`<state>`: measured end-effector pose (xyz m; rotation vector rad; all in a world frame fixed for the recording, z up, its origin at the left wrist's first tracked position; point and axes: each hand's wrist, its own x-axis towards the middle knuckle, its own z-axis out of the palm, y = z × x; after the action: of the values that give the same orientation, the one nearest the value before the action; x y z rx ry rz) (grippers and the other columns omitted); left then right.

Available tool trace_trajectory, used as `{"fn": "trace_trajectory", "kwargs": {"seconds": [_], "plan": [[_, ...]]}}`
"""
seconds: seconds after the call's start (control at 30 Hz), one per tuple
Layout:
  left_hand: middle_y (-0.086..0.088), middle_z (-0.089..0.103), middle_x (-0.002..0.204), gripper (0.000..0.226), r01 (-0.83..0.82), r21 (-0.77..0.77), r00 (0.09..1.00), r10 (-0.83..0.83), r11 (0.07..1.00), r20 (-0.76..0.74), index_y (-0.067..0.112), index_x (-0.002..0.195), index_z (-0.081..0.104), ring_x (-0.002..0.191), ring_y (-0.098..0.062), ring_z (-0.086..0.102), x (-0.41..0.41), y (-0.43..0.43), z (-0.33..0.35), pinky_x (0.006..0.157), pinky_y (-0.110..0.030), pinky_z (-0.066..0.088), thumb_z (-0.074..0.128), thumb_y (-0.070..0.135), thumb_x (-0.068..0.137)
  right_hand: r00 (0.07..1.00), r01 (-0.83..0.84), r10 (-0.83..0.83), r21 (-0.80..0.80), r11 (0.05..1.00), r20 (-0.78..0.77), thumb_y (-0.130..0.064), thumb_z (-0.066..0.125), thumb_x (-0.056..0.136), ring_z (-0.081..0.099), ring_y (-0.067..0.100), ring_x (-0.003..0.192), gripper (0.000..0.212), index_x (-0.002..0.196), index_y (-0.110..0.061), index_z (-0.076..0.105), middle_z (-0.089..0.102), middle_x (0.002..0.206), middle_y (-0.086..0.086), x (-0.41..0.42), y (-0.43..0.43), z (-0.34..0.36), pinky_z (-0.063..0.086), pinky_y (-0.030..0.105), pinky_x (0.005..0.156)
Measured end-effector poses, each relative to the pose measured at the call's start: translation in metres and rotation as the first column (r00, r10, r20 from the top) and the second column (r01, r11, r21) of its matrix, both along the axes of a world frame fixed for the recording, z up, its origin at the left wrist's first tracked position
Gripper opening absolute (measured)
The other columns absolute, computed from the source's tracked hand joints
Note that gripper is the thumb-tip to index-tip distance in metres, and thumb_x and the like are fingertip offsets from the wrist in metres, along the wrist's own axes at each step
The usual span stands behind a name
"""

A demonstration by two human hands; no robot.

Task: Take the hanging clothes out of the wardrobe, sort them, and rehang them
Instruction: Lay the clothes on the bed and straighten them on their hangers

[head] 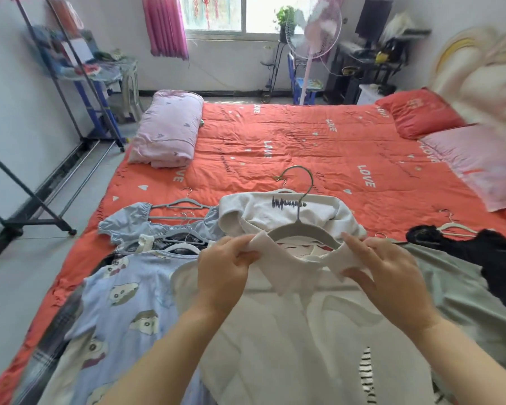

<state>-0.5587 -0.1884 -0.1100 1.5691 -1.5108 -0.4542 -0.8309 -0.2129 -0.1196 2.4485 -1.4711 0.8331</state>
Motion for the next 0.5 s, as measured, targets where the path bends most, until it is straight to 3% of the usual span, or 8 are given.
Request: {"fn": "trace_trajectory", "kwargs": {"seconds": [0.13, 0.27, 0.37, 0.5], "plan": [[0.008, 0.069, 0.086, 0.037, 0.031, 0.021, 0.999, -0.031, 0.999, -0.012, 0.05, 0.099, 0.062, 0.086, -0.013, 0.064, 0.042, 0.054, 0.028, 0.081, -0.034, 0.049, 0.058, 0.029, 0.07, 0.999, -0.027, 0.029, -0.042, 0.999, 0.044, -0.043, 0.051, 0.083, 0.059, 0.028, 0.069, 0.047, 0.129, -0.034, 0.045, 0.058, 0.085, 0.003, 0.037, 0.044, 0.024, 0.047, 0.039, 0.067], [0.01, 0.071, 0.093, 0.03, -0.037, 0.014, 0.999, 0.037, 0.999, -0.036, 0.04, 0.094, 0.071, 0.092, -0.012, 0.065, 0.078, 0.111, 0.056, 0.086, -0.039, 0.049, 0.059, 0.029, 0.069, 0.993, -0.106, 0.108, -0.06, 0.993, 0.042, -0.044, 0.049, 0.082, 0.059, 0.026, 0.066, 0.047, 0.129, -0.037, 0.045, 0.056, 0.084, 0.001, 0.077, 0.079, 0.047, 0.049, 0.037, 0.065], [0.022, 0.07, 0.086, 0.032, -0.095, -0.004, 0.995, 0.095, 0.996, -0.022, 0.047, 0.095, 0.064, 0.085, 0.0, 0.063, 0.092, 0.158, 0.077, 0.081, -0.026, 0.048, 0.06, 0.027, 0.071, 0.985, -0.158, 0.163, -0.08, 0.984, 0.061, -0.046, 0.048, 0.083, 0.06, 0.025, 0.067, 0.046, 0.128, -0.04, 0.044, 0.056, 0.086, -0.001, 0.101, 0.102, 0.065, 0.051, 0.036, 0.059], [0.04, 0.06, 0.071, 0.029, -0.188, 0.005, 0.982, 0.188, 0.982, -0.008, 0.045, 0.076, 0.069, 0.075, 0.02, 0.055, 0.097, 0.218, 0.109, 0.067, -0.006, 0.038, 0.068, 0.017, 0.081, 0.961, -0.256, 0.267, -0.131, 0.958, 0.07, -0.044, 0.046, 0.084, 0.059, 0.025, 0.067, 0.045, 0.129, -0.04, 0.043, 0.054, 0.084, -0.001, 0.116, 0.135, 0.088, 0.05, 0.038, 0.062]]}}
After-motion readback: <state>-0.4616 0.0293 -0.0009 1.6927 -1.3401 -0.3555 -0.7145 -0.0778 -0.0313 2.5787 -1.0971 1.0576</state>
